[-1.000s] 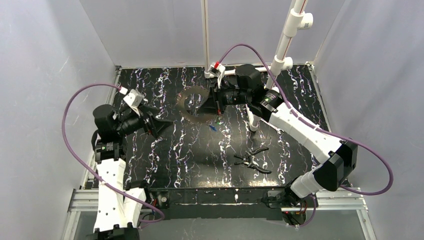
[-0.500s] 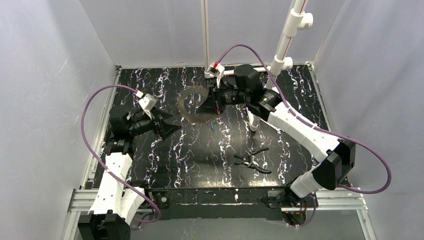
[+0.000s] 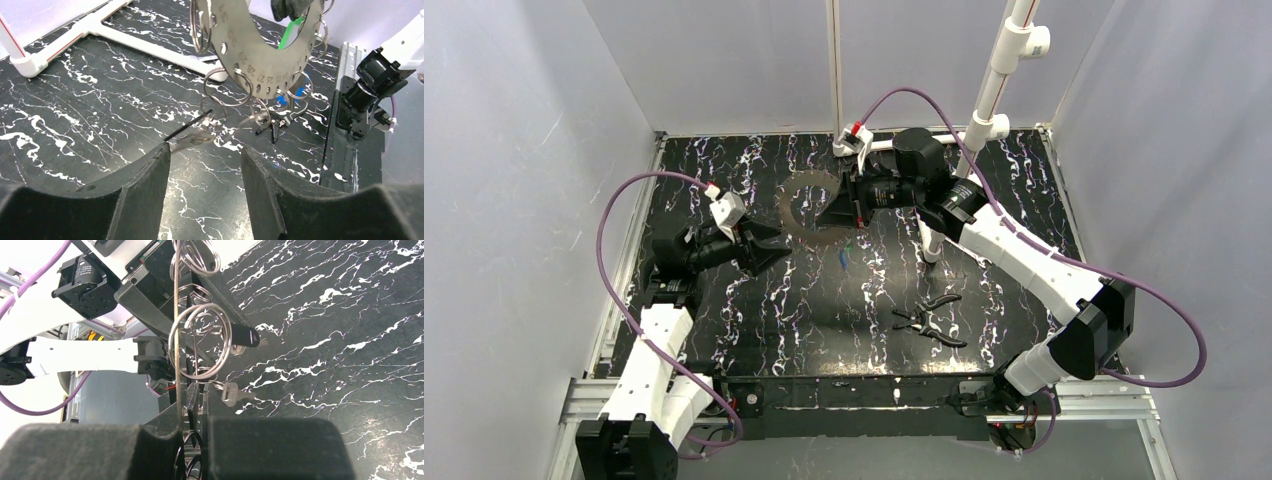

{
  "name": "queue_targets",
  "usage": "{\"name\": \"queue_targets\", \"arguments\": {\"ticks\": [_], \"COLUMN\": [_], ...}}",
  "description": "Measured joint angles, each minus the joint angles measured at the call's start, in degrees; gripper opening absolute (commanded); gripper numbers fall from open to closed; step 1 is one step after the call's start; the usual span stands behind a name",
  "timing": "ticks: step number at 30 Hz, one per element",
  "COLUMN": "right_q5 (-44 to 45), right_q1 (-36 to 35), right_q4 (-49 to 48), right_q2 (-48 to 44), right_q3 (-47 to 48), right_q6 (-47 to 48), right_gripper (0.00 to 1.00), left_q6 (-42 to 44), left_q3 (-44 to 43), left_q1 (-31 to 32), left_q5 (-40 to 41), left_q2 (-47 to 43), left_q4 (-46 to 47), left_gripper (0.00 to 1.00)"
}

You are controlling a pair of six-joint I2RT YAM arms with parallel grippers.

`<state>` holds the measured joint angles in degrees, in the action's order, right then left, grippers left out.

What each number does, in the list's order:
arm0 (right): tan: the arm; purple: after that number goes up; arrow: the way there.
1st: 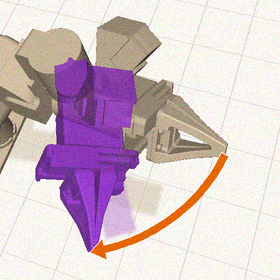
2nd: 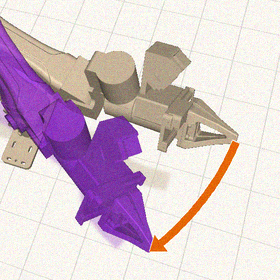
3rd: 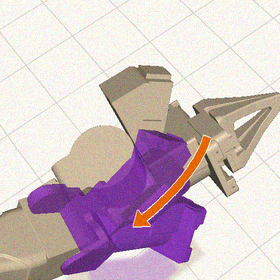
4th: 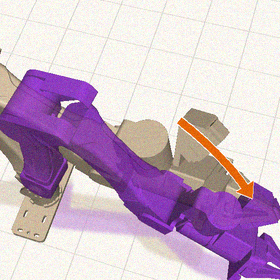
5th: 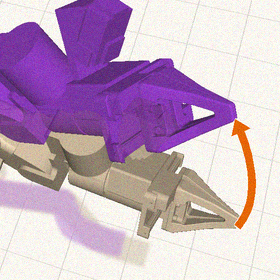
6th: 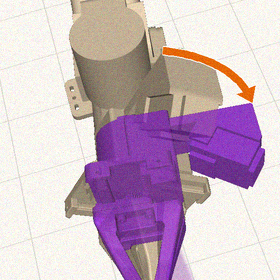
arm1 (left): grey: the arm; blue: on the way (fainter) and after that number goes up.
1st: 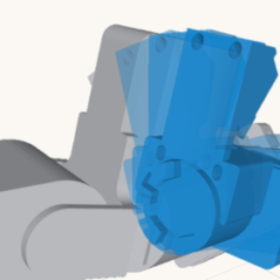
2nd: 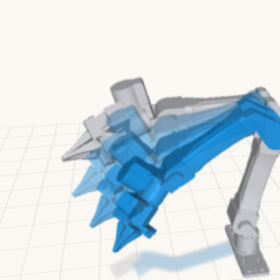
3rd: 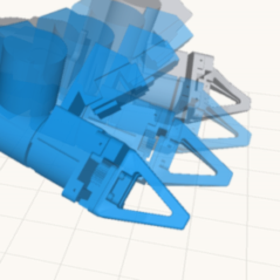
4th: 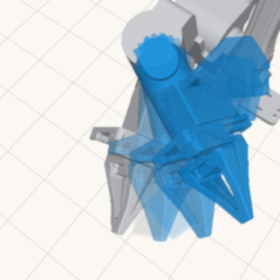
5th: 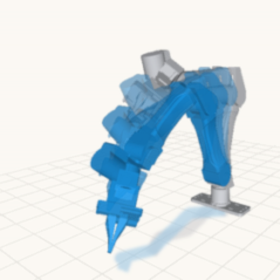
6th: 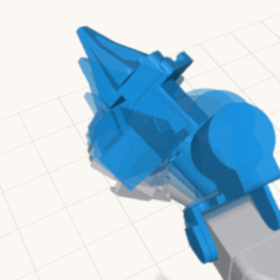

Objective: Remove the keys from the keyring

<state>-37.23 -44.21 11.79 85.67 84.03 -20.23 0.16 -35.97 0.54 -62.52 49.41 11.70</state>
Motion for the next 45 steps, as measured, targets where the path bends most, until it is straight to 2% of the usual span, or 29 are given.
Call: {"name": "queue_targets", "arguments": {"ticks": [7,18,28,31,34,39,45], "right_q5": [-0.57,-1.18,-2.64,-3.34,-3.85,-4.37,-4.57], "right_q1": [0.00,0.00,0.00,0.00,0.00,0.00,0.00], "right_q4": [0.00,-0.28,-0.37,-0.39,-0.42,-0.46,-1.31], "right_q2": [0.17,0.79,0.96,0.96,0.96,0.96,0.96], "right_q3": [0.00,0.04,0.09,0.09,0.09,0.09,0.11], "right_q6": [-0.52,-0.63,-0.63,-0.63,-0.63,-0.76,-1.29], "right_gripper": [0.01,0.01,0.01,0.01,0.01,0.01,0.01], "left_q6": [0.02,0.11,0.55,0.83,0.94,0.68,-0.90], "left_q3": [0.02,0.57,0.90,0.90,0.90,0.90,0.90], "left_q1": [0.72,1.07,1.36,1.36,1.46,1.46,1.46], "left_q5": [-0.96,-1.38,-2.47,-2.49,-2.43,-2.08,-0.70], "left_q2": [0.07,0.39,0.59,0.90,1.25,1.53,1.51], "left_q4": [2.05,3.67,4.66,4.94,5.05,5.53,6.62], "left_gripper": [0.50,0.53,0.59,0.66,0.67,0.58,0.39]}}
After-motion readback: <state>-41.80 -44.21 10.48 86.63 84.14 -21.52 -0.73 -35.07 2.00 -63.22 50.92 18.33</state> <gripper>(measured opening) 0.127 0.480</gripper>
